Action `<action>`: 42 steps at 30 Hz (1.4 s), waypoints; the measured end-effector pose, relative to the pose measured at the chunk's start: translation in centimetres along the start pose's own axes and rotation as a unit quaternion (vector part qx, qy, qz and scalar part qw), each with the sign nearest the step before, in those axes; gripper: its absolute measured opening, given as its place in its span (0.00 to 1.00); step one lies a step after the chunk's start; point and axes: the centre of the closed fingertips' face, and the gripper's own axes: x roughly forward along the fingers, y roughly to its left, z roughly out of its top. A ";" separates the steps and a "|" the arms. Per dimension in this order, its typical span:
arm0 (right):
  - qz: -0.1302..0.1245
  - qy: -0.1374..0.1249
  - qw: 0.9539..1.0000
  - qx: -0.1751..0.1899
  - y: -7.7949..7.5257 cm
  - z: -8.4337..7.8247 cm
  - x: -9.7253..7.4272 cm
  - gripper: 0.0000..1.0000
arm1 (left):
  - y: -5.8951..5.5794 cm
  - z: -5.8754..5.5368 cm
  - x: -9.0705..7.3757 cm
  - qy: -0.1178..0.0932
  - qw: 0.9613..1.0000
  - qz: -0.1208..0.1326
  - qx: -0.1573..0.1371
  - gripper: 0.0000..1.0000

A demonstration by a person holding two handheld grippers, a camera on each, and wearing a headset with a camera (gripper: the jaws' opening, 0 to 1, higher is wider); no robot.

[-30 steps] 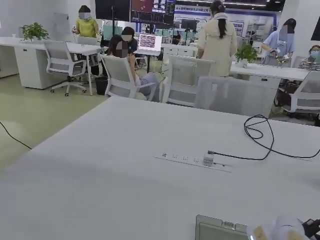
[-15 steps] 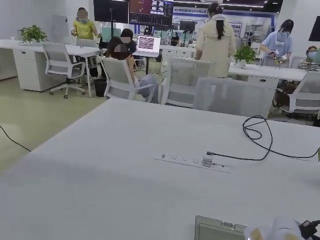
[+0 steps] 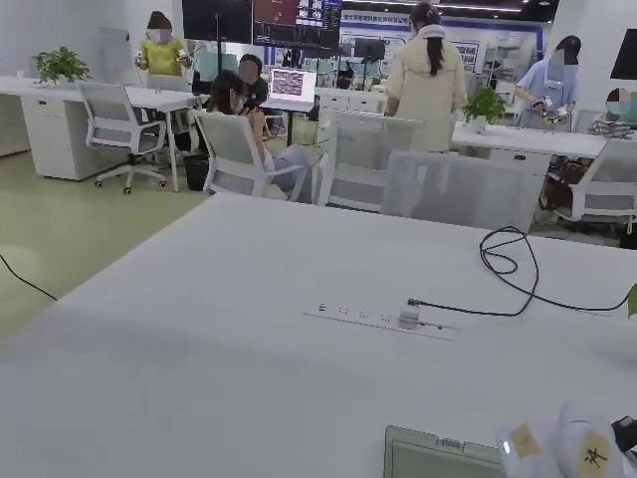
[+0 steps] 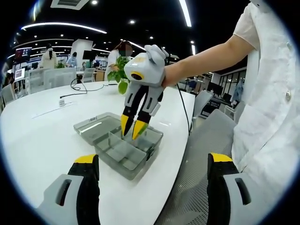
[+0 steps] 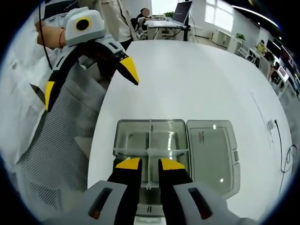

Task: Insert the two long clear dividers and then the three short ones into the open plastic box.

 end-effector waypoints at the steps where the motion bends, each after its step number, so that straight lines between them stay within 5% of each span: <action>1: -0.002 -0.003 1.000 0.003 -0.1 0.1 -0.3 0.17 | 0.0 0.0 0.0 -0.001 1.000 0.000 0.000 0.99; 13: -0.020 -0.030 0.999 0.025 0.1 -0.1 -3.3 0.31 | 0.3 0.2 -0.2 -0.001 1.000 0.004 -0.001 0.99; 26: -0.035 -0.035 0.998 0.044 1.0 -2.4 -6.3 0.45 | 0.7 0.4 -0.4 -0.001 1.000 0.009 0.000 1.00; 42: -0.051 0.022 0.995 0.080 2.0 -10.9 -9.5 0.53 | 1.0 0.4 -0.5 0.004 1.000 0.008 0.003 1.00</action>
